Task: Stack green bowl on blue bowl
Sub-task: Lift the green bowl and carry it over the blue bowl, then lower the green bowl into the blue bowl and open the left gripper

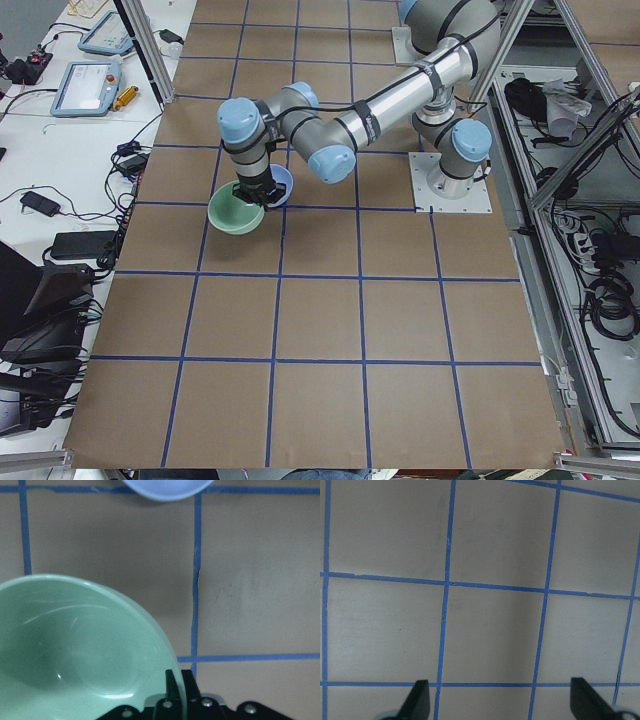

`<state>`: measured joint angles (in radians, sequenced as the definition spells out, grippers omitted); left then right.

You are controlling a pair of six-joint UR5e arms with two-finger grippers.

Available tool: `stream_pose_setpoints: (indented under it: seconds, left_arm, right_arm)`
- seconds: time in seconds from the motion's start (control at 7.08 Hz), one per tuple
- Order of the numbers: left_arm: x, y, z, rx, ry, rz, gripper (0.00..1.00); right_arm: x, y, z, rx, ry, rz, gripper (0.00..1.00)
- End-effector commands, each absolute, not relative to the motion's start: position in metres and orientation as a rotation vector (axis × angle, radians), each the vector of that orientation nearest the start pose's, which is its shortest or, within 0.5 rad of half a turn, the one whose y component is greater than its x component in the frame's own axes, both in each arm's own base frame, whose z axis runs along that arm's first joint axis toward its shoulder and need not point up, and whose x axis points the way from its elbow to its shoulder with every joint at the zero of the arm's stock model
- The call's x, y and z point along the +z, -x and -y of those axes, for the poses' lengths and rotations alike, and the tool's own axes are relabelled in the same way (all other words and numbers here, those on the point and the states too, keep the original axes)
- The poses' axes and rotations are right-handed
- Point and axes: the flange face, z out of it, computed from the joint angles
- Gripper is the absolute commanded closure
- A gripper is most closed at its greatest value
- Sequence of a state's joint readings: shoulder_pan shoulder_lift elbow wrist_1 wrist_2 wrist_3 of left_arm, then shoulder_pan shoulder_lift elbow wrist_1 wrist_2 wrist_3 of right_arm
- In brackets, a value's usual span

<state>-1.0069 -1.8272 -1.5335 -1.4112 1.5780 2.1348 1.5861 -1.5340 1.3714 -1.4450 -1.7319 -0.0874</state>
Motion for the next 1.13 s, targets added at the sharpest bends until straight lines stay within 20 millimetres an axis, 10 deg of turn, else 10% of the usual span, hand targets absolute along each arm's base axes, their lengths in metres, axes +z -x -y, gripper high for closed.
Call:
stream_pose_setpoints:
  seconds: [0.0,0.28,0.99]
  left_arm:
    - [0.369,-0.120,0.519,-0.012,2.258,2.138,1.00]
    - [0.326,-0.066,0.508,0.061,2.404,2.176,1.00]
    - [0.293,-0.057,0.513,0.057,2.407,2.151,1.00]
  right_arm:
    - [0.556,-0.125,0.504,-0.051,0.165,-3.299,0.00]
    - [0.556,-0.125,0.504,-0.051,0.165,-3.299,0.00]
    - [0.556,-0.125,0.504,-0.051,0.165,-3.299,0.00]
